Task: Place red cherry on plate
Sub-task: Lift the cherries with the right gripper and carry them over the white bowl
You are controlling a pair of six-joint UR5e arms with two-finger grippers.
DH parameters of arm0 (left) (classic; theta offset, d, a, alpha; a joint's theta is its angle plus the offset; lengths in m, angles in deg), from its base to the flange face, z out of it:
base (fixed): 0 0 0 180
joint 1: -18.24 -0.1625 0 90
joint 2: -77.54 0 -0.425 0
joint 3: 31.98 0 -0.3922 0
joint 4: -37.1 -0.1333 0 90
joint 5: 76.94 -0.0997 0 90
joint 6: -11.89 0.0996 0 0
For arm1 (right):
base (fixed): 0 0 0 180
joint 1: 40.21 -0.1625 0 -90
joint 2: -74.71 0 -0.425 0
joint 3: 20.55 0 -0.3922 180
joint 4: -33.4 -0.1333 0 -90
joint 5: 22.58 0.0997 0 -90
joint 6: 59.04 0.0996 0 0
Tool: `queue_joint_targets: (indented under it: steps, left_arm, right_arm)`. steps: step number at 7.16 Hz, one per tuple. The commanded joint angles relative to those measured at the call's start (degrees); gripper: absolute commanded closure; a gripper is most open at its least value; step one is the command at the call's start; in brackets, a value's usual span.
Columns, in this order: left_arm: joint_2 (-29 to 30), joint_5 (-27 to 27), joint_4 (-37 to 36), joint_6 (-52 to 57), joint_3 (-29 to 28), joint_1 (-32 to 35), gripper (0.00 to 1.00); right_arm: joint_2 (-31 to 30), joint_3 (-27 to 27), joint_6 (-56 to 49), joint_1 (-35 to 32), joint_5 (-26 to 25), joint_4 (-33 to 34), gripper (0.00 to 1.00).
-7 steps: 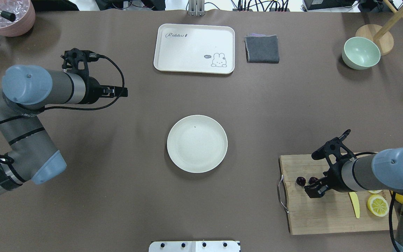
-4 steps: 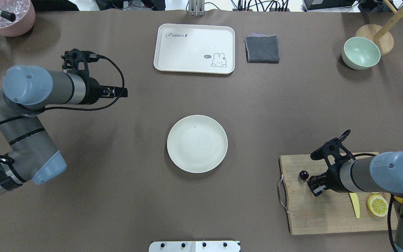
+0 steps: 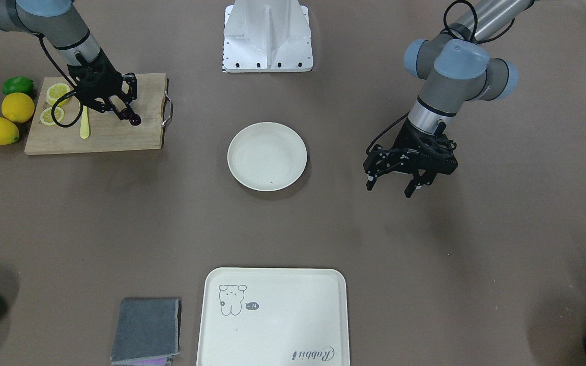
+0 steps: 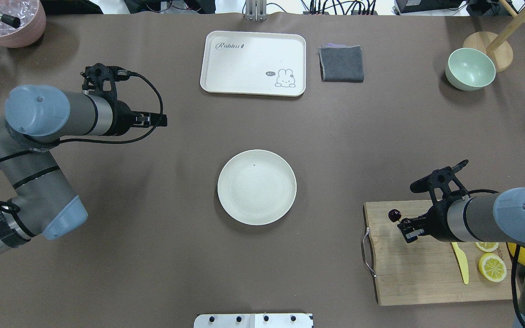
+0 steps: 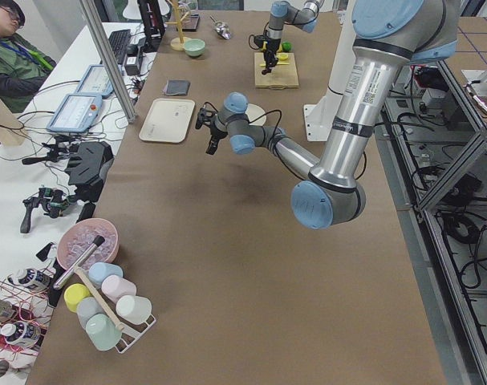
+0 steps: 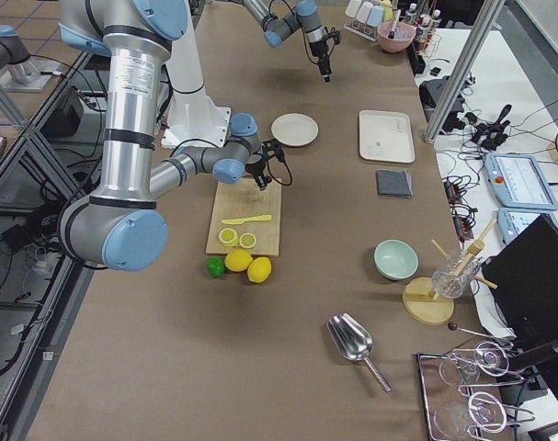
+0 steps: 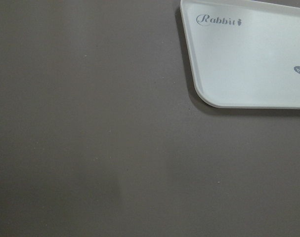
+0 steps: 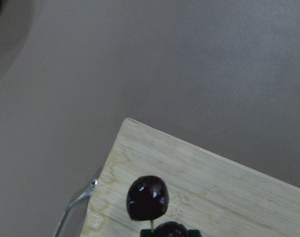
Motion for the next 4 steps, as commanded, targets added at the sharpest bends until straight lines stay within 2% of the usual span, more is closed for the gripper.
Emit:
queue_joint_targets:
  steps: [1,2,3,4]
  left_arm:
    - [-0.2,-0.1,0.0,0.1,-0.2,0.0,0.02]
    - [-0.1,-0.1,0.0,0.1,-0.7,0.0,0.02]
    - [-0.2,-0.1,0.1,0.1,-0.7,0.0,0.02]
    - [-0.1,-0.2,0.1,0.1,-1.0,0.0,0.02]
  right_arm:
    - [10.2,-0.3,6.4,-0.2,-0.1,7.4,1.0]
    - [22.4,-1.7,9.9,0.3,-0.9,20.7,1.0]
    - [33.1,-5.0,11.7,0.8,-2.5,28.8,1.0]
    - [39.1,-10.7,15.2,2.6,-3.9,28.9,1.0]
